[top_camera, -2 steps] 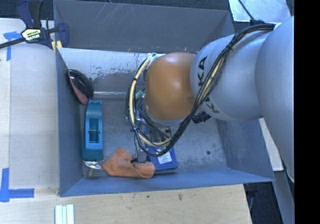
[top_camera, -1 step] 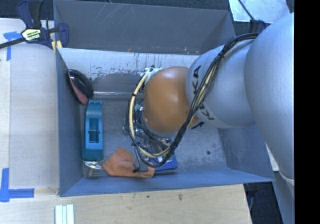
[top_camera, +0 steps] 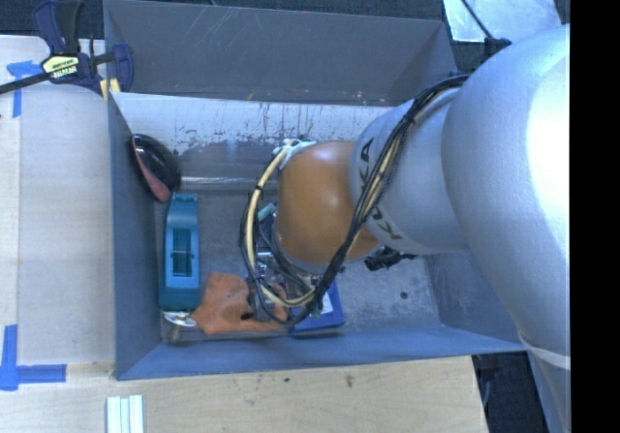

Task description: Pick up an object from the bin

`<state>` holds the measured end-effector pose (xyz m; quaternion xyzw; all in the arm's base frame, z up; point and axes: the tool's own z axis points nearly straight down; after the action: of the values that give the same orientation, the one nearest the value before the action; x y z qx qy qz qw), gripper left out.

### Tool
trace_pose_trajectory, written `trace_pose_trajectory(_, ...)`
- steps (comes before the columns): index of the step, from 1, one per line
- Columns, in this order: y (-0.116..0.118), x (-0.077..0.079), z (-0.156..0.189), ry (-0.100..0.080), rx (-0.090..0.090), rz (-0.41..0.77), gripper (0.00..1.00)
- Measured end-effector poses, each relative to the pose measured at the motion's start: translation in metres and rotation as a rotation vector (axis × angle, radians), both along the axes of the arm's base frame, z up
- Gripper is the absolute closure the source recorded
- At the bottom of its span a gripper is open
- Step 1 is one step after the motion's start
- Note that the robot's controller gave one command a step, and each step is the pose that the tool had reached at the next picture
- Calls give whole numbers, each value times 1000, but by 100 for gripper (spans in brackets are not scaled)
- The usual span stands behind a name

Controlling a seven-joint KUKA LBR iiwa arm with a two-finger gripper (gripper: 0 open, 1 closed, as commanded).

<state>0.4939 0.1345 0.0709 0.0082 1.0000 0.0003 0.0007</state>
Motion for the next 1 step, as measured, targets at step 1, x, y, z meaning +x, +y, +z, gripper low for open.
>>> trace_pose_trajectory(1,0,0,0,0,0,0,100)
